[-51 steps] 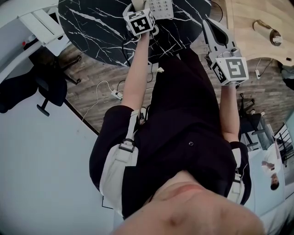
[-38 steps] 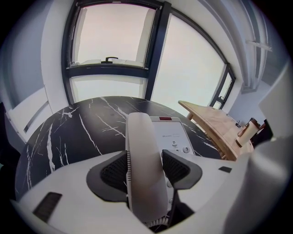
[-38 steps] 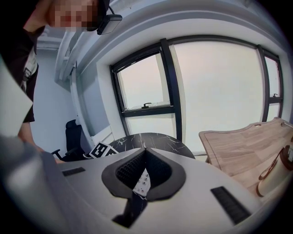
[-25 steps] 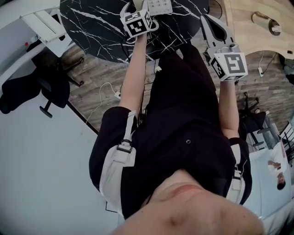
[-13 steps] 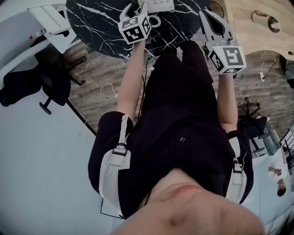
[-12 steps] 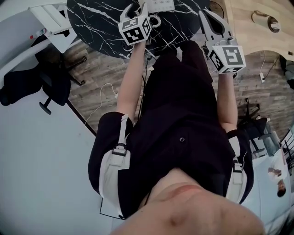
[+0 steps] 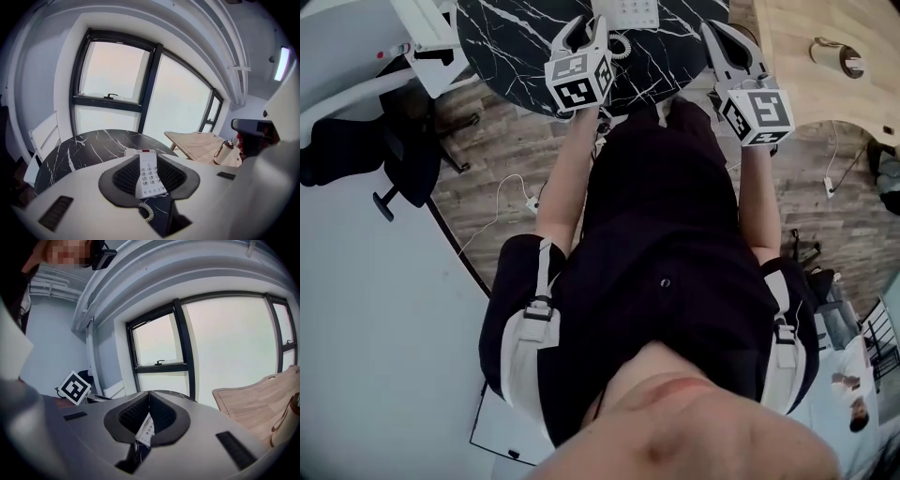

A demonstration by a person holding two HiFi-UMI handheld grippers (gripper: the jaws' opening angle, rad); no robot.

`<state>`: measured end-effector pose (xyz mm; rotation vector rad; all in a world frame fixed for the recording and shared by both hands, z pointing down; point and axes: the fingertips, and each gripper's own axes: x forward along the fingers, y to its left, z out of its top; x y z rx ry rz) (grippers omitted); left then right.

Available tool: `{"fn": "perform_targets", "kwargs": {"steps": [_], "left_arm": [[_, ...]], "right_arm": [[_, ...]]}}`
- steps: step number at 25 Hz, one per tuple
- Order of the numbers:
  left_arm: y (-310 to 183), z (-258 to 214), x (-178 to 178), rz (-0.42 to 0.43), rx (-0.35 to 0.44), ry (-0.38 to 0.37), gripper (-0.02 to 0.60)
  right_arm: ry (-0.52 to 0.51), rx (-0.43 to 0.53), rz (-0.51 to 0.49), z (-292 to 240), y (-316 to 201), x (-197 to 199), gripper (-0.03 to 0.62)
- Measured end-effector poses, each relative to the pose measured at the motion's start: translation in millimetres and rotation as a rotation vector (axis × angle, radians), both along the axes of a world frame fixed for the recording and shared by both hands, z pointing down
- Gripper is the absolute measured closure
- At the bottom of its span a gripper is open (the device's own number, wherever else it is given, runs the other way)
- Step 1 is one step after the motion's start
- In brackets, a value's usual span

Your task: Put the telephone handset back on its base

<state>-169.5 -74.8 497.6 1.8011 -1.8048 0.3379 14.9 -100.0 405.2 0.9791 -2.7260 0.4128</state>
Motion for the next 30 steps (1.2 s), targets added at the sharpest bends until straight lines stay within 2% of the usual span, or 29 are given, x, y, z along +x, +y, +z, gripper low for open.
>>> {"fn": "perform_targets", "kwargs": {"steps": [10, 19, 30], "left_arm": [[26, -57, 35, -0.086, 0.095, -0.047, 0.506], [62, -115, 81, -0.139, 0.204, -0.086, 0.531], [103, -166, 132, -0.133, 0.325, -0.147, 0.563]], "right_arm": [[-0.049, 0.044, -0.112, -26, 5, 25, 0.565], [-0.088, 0.088, -0.195, -56, 29, 60, 0.565], [-0.127, 0.122, -0.263, -74, 62, 91, 0.565]]}}
